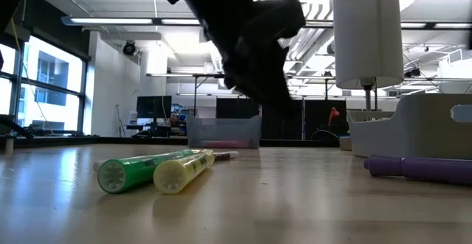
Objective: Pick & Place Markers
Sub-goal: Put the blue pen into the black bin
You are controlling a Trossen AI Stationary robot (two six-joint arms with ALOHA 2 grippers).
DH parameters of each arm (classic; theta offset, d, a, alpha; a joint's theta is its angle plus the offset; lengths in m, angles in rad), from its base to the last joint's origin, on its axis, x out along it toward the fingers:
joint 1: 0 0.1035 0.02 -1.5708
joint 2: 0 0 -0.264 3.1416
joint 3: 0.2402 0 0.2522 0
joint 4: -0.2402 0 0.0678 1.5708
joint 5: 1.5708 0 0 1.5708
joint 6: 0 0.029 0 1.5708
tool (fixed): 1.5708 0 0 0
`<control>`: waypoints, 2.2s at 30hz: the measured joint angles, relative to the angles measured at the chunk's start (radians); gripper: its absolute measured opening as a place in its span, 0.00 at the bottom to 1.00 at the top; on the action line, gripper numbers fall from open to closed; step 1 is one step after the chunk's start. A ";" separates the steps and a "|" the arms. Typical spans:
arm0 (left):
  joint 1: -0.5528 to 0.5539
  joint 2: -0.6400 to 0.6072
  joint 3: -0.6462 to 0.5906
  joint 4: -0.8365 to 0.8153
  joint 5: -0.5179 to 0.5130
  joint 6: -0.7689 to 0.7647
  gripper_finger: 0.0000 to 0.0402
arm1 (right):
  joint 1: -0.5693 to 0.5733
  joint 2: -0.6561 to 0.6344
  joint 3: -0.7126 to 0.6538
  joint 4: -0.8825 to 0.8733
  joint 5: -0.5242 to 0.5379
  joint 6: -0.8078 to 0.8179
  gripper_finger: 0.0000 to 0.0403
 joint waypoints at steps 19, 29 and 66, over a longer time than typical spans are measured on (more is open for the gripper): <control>-0.008 0.000 0.000 -0.062 0.105 0.007 0.04 | 0.109 0.321 -0.232 0.264 -0.190 0.212 0.00; -0.008 0.000 0.000 -0.061 0.113 0.000 0.04 | 0.089 0.481 -0.097 0.038 -0.064 0.159 0.00; -0.008 -0.001 0.000 -0.092 0.193 0.010 0.04 | -0.011 0.515 -0.027 0.387 0.157 -0.287 0.00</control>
